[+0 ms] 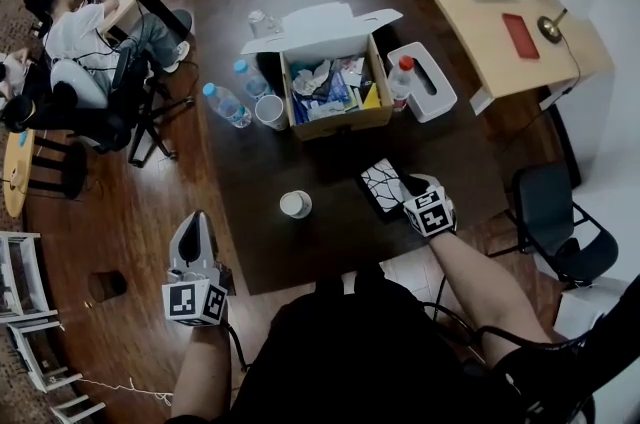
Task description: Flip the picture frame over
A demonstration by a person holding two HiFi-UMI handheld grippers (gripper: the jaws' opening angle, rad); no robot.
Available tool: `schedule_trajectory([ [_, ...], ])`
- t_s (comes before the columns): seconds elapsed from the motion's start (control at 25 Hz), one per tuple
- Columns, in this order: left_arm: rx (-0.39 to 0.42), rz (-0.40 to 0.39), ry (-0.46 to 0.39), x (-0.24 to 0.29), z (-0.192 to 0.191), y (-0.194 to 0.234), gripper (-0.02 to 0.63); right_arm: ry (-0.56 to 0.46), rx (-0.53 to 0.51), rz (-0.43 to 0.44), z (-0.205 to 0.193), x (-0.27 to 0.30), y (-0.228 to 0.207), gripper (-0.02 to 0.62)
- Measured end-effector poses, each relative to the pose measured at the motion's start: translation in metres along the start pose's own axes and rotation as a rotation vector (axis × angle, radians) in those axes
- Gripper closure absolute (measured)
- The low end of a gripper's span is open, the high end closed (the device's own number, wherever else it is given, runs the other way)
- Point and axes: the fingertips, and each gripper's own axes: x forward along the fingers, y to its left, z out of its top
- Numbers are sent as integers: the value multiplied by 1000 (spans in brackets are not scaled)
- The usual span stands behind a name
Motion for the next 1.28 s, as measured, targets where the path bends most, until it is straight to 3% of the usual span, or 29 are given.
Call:
schedule_trajectory([
  [0.28, -13, -104, 41, 29, -15, -37, 605, -39, -1, -29, 15, -17, -6, 528],
  [0.72, -71, -487, 174, 77, -58, -181, 606, -98, -7, -74, 30, -45, -4, 528],
  [0.84, -93, -565, 255, 81, -73, -205, 605, -92, 30, -77, 24, -47, -2, 528],
  [0.92, -67, -613, 329, 82, -91, -219, 606, -84, 72, -75, 19, -46, -1, 528],
  [1.04, -37, -648, 380, 85, -107, -234, 605, -68, 107, -74, 12, -41, 3, 528],
  [1.28, -49, -686, 338, 87, -98, -243, 605, -22, 128, -67, -7, -26, 8, 528],
])
